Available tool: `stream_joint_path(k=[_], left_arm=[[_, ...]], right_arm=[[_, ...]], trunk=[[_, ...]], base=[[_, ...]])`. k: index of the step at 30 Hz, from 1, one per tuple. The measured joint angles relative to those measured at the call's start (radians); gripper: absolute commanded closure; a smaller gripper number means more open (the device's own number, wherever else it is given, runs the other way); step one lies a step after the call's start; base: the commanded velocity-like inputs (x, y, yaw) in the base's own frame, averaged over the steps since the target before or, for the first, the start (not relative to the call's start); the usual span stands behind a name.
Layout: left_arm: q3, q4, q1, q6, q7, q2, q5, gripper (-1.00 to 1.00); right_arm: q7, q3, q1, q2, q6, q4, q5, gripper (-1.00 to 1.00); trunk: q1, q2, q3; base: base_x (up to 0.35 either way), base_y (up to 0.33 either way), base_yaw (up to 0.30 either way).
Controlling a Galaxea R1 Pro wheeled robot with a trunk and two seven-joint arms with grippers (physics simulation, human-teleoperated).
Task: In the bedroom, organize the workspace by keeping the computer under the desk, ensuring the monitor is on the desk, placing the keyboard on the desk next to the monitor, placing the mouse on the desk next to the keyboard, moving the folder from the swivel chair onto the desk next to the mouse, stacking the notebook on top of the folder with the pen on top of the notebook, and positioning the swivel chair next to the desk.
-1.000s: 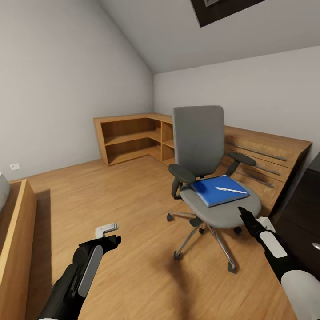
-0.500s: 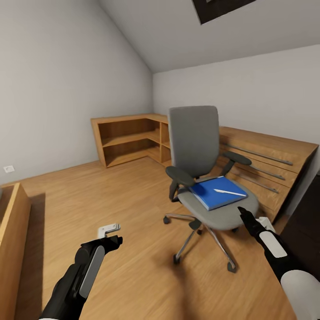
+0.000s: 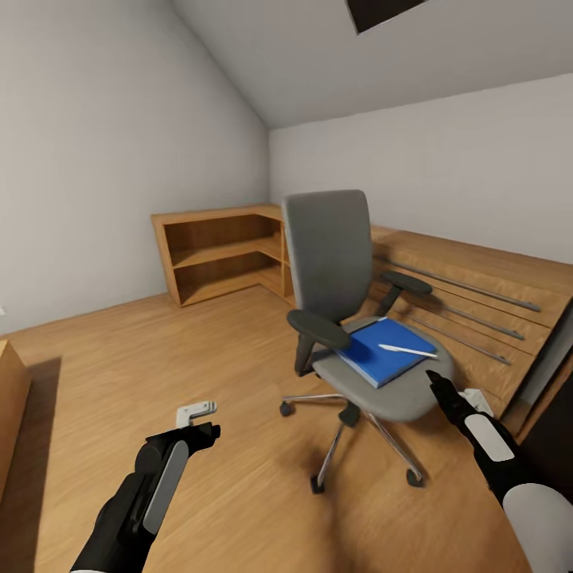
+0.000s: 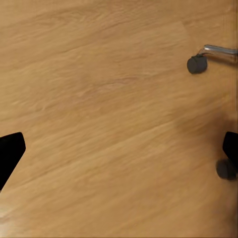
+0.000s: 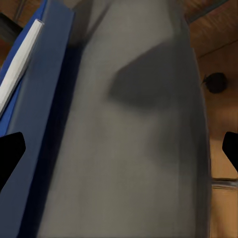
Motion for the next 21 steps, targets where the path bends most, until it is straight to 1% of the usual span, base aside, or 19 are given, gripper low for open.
stream_joint_path(k=[4,10,14,18,21], left_arm=[[-0.017,0.000,0.000,-0.007,0.001,0.002,0.001,-1.00],[-0.021,0.000,0.000,-0.009,0.001,0.003,0.001,-1.00],[-0.022,0.000,0.000,-0.009,0.001,0.003,0.000,-1.00],[-0.021,0.000,0.000,-0.009,0.001,0.003,0.000,-1.00],[-0.020,0.000,0.000,-0.008,0.001,0.003,0.001,-1.00]], right_arm=[[-0.001,0.000,0.000,0.000,0.000,-0.001,0.002,-1.00],[-0.001,-0.002,0.000,-0.001,0.000,0.000,0.007,-1.00],[0.001,0.002,0.000,0.001,0.000,-0.001,-0.005,-1.00],[0.001,0.002,0.000,0.001,0.000,-0.001,-0.005,-1.00],[0.000,0.000,0.000,0.000,-0.001,0.000,0.003,-1.00]], trunk=[[0.000,0.000,0.000],[0.000,0.000,0.000],[0.001,0.000,0.000],[0.001,0.000,0.000],[0.000,0.000,0.000]], base=[[0.307,0.000,0.000],[0.285,0.103,0.000],[0.088,0.035,0.000],[0.020,0.027,0.000],[0.114,0.159,0.000]])
